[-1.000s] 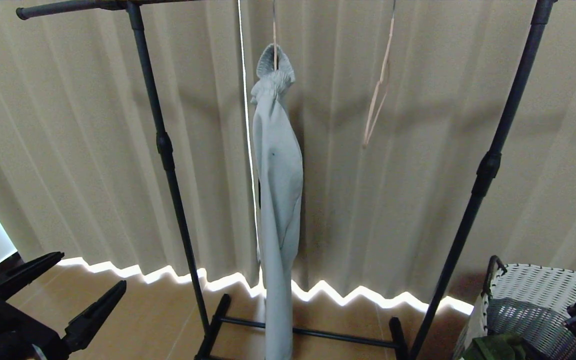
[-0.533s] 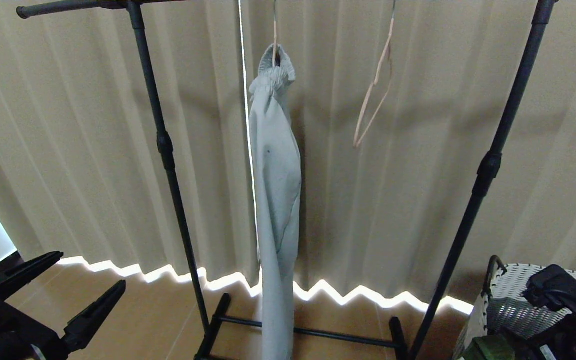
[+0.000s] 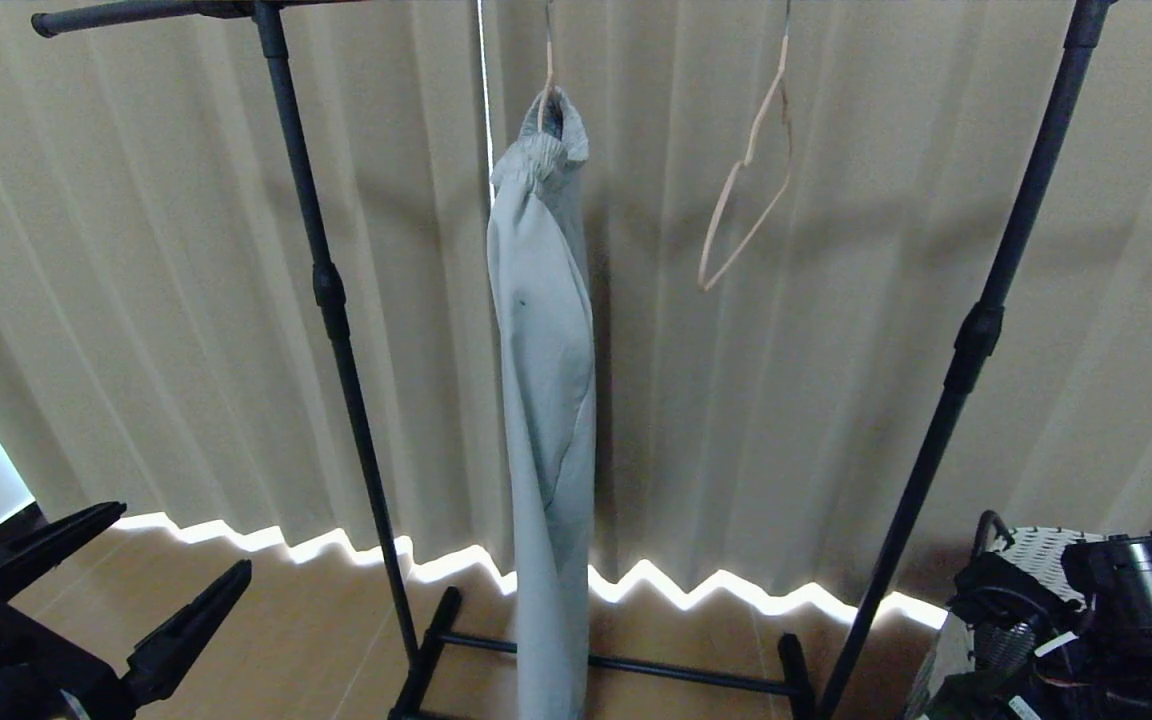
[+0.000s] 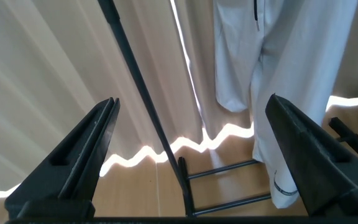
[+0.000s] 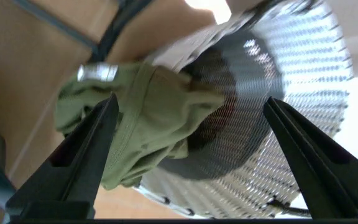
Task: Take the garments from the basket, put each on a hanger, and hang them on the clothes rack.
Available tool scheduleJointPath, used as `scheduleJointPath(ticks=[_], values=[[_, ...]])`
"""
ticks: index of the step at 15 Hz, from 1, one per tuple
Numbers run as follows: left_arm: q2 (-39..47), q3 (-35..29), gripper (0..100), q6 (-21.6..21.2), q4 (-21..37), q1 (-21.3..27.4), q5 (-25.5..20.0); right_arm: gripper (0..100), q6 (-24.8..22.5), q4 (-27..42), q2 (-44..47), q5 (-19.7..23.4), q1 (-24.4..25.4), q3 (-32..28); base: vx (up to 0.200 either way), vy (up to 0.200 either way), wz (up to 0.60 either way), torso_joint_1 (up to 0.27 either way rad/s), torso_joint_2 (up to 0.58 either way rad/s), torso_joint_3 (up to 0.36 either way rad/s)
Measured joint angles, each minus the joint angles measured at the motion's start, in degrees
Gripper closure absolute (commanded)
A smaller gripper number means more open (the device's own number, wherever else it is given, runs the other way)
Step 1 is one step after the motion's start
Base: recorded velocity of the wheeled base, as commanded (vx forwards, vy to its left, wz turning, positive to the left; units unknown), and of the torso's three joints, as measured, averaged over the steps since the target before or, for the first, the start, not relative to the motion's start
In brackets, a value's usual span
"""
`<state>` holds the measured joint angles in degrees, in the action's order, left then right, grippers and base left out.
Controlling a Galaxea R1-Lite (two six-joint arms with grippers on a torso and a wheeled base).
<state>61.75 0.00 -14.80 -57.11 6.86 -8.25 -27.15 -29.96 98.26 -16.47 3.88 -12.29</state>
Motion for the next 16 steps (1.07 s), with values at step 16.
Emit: scheduleJointPath(ticks=[16], values=[[-0.8,0.0,0,-0.1,1.0,0.0,0.0,0,-0.2,-13.7,15.9,-2.5,-3.9,-0.3,0.0,0.0,0.0,0.0,0.0,0.0]])
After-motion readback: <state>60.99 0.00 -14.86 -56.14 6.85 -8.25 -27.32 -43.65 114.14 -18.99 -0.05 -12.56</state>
